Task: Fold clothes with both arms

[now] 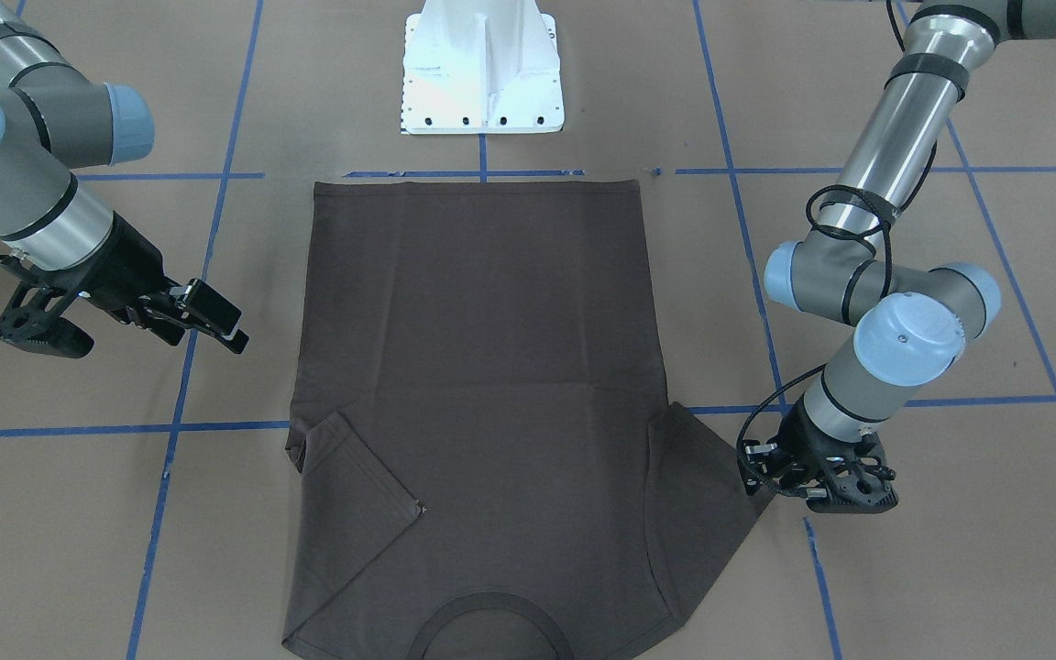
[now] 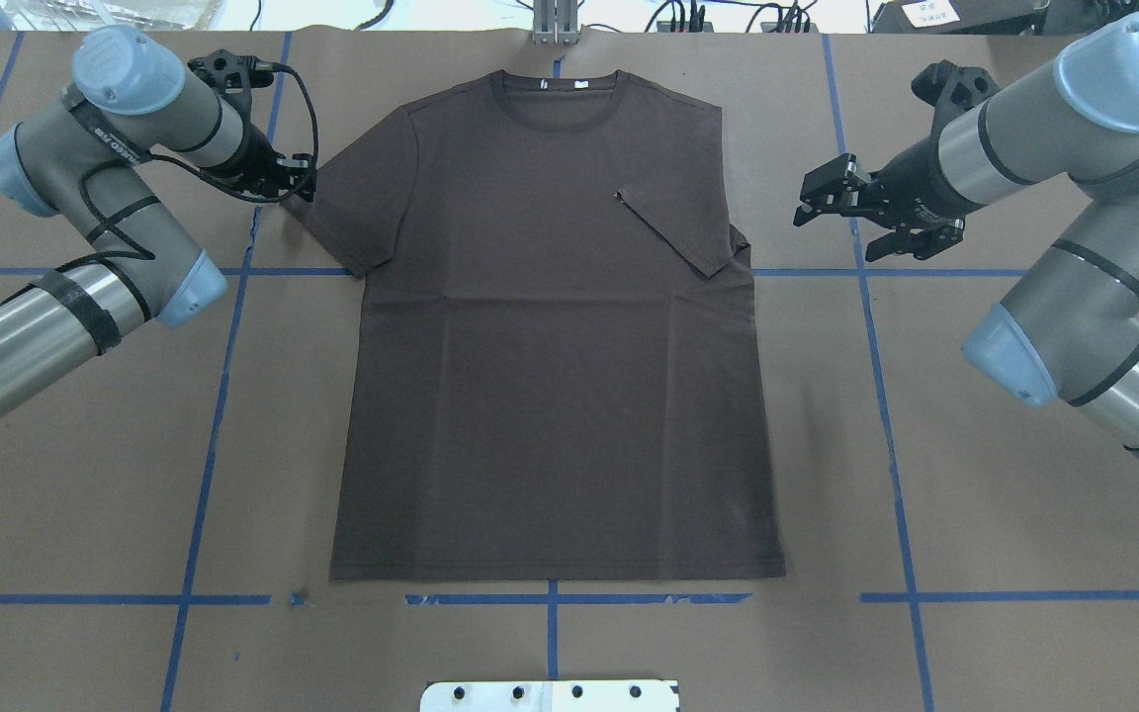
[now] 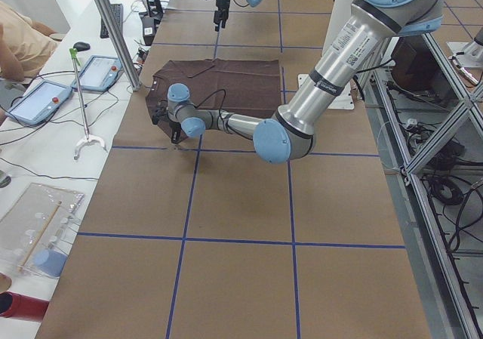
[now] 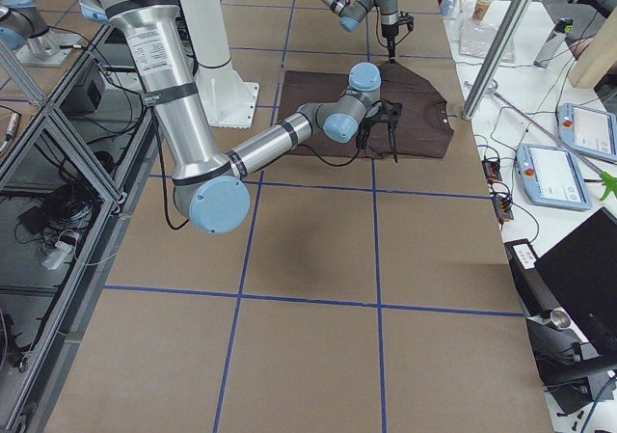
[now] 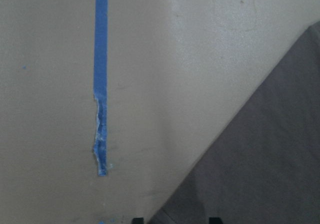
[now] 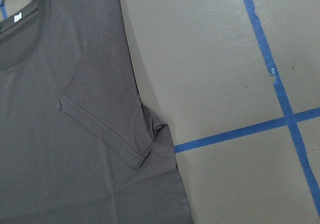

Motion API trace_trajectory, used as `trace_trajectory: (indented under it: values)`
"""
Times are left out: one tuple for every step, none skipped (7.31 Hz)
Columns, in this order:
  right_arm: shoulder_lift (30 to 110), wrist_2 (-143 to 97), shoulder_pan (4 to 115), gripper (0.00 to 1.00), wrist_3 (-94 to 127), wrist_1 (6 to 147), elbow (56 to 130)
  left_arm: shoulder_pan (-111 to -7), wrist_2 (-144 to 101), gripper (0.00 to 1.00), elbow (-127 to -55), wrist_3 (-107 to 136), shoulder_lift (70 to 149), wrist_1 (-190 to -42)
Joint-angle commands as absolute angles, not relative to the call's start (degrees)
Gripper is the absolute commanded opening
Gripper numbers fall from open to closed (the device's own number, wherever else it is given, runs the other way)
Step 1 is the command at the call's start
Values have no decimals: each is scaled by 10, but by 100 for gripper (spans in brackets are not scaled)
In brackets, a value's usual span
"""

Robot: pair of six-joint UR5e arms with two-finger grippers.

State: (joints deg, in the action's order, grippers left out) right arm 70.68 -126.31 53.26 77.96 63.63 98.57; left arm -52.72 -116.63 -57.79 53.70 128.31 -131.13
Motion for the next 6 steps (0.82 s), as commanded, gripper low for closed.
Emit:
trace_trajectory:
  values:
    - [705,-1261,533,100,780,636,987,-527,-1166,53,-575,537,1283,-1311]
    - [705,-1262,533,100,781,636,987,-527,-1166,52,-574,537,1283,-1312]
    - [707,-1261,533,100,781,636,987,-527,-1167,48,-574,537,1284,-1311]
    - [707,-1262,533,100,782,636,986,-527,-1167,41,-574,538,1286,-1311]
    - [707,-1262,533,100,782,636,986,-527,-1166,30,-574,538,1286,-1311]
    - [708,-1262,533,100,784,636,986,-526,-1167,5,-573,539,1288,-1310]
